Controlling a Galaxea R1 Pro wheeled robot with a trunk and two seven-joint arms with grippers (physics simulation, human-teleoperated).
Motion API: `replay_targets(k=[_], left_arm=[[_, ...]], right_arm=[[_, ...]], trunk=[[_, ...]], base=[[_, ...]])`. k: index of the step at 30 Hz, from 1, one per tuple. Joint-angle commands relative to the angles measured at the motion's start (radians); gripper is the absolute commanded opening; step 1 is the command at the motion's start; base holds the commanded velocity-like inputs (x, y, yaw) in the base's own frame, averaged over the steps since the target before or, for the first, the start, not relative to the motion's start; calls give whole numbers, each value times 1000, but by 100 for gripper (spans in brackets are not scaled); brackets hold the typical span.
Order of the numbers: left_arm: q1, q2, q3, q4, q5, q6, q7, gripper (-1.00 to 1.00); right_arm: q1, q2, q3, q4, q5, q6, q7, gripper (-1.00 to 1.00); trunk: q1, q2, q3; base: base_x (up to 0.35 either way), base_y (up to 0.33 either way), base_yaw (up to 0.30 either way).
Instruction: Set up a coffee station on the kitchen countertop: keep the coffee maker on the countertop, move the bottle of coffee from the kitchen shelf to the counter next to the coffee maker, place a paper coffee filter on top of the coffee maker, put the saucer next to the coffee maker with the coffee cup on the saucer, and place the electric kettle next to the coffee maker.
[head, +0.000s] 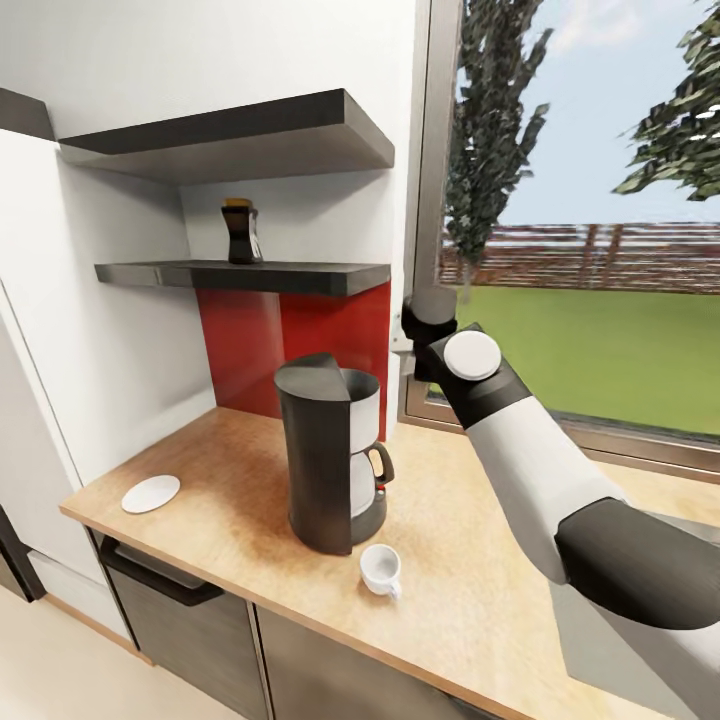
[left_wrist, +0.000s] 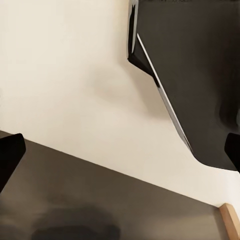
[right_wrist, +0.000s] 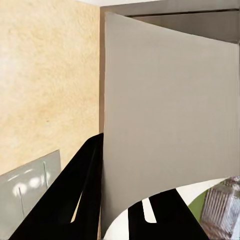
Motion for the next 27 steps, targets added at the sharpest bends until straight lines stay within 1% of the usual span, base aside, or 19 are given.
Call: replay_targets(k=[1, 6, 14, 21, 27], left_arm=[[0, 0, 5, 0, 1, -3, 1, 100], [0, 1, 5, 0, 3, -8, 2, 100], [0, 1, 6, 0, 2, -8, 2, 100], [0, 0, 6, 0, 0, -6, 1, 100], [0, 0, 5, 0, 0, -8, 1, 100]], right_arm=[[0, 0, 2, 0, 4, 15, 8, -100], [-1, 0, 2, -2, 4, 14, 8, -100], [-1, 0, 3, -2, 4, 14, 8, -100], [-1, 0, 4, -1, 5, 14, 8, -100], [0, 0, 4, 0, 5, 14, 8, -100]], trunk=[[0, 0, 0], [0, 0, 0], [0, 0, 0], [0, 0, 0], [0, 0, 0]], base=[[0, 0, 0], [0, 21, 0], [0, 252, 0], [0, 56, 0], [0, 128, 0]])
